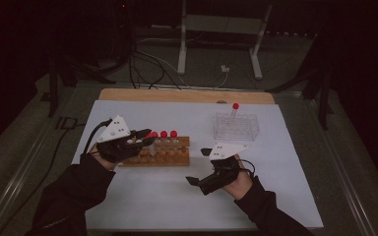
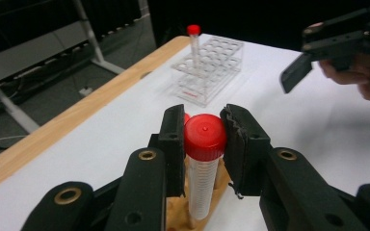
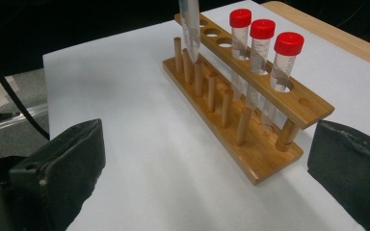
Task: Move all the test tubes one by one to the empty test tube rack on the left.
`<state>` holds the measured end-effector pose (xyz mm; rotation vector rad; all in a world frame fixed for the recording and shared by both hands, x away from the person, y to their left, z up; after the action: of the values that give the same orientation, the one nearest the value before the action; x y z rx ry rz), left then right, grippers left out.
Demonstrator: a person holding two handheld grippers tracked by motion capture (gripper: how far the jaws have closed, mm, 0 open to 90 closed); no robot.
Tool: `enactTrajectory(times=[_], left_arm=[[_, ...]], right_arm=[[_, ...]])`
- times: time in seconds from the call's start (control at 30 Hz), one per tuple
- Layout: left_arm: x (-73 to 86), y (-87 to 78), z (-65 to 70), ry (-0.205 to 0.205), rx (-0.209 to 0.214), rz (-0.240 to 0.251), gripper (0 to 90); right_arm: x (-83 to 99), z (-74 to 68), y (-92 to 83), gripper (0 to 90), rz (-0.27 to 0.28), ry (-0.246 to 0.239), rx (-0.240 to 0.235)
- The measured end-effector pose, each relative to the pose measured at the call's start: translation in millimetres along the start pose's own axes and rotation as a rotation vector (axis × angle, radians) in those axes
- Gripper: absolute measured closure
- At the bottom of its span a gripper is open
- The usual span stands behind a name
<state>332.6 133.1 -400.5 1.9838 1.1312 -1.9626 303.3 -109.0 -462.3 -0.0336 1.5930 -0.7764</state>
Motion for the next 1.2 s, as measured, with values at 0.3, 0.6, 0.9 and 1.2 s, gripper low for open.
enactTrajectory(times=[0.3,0.6,0.9,1.2], left_arm=[[-4.6,-0.1,-16.7,-0.008,-0.051,0.012,71.8],[-2.1,4.3,-37.6,-0.050,-0.111,0.051,71.8],[16.8,19.6,-47.2,-0.093,-0.132,0.041,71.7],[37.1,34.5,-44.3,-0.118,-0.112,0.004,71.8]], right_arm=[[-0.6,2.1,-4.8,0.0,0.018,-0.006,0.007],[0.2,5.8,-7.8,0.0,0.027,0.003,0.018],[1.9,7.0,-9.9,0.0,0.031,0.006,0.019],[4.5,7.1,-10.0,0.0,0.029,0.008,0.013]])
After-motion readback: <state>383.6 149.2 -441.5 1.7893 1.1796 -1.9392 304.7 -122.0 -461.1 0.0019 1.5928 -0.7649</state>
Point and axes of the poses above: each handheld gripper's, and its own axes: y roughly forward along the jaws, x roughly out of its underside, z roughly to its right, the point moved 5 cm from there along y, roughly forward along the jaws, and after that the axes turned 1 degree about -y, right-handed, at the moved point
